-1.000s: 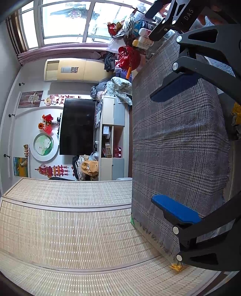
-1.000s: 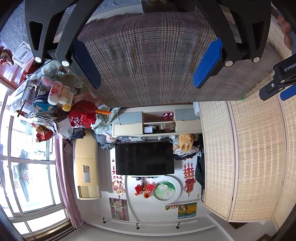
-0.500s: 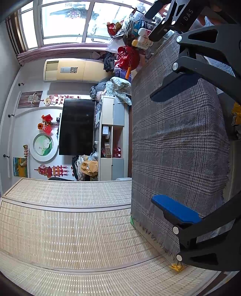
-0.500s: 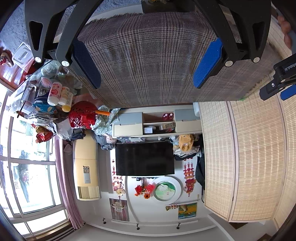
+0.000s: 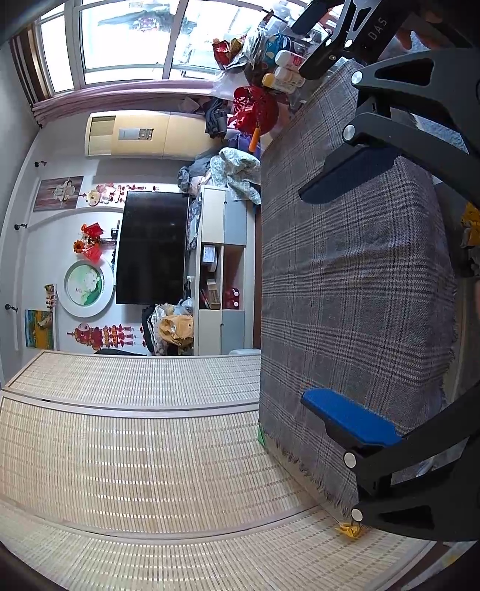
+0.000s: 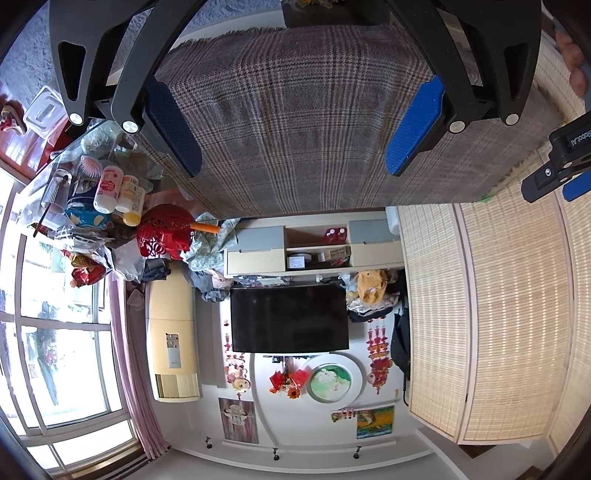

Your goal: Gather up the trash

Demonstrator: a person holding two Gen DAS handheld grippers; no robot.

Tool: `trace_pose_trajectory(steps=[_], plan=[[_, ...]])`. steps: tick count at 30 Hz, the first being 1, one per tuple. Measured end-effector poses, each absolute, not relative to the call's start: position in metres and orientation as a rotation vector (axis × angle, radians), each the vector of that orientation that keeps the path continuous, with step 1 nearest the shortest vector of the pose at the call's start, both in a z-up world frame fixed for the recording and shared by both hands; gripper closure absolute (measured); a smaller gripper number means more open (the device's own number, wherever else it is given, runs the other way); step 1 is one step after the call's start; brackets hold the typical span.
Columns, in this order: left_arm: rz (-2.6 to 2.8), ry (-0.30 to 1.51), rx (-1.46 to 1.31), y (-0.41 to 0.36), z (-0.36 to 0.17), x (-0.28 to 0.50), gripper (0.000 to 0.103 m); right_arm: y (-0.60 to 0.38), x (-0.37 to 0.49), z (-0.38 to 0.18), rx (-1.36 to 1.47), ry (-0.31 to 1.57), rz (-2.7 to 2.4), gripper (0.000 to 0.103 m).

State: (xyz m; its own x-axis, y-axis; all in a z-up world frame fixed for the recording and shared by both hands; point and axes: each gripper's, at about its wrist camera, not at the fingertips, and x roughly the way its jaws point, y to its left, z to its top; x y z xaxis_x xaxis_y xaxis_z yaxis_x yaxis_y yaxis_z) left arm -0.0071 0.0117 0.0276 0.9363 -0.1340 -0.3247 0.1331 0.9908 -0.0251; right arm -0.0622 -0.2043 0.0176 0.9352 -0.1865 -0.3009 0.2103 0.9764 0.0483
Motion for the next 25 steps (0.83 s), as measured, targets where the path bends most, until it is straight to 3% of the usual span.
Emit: trace_pose_trajectory(steps=[25], plan=[[-0.153,0.335,0.009,0.0153,0.0280,-0.0010,0.008,-0.2026,-0.0529,0.0160,0.075,0.320,-0.195,0.003]])
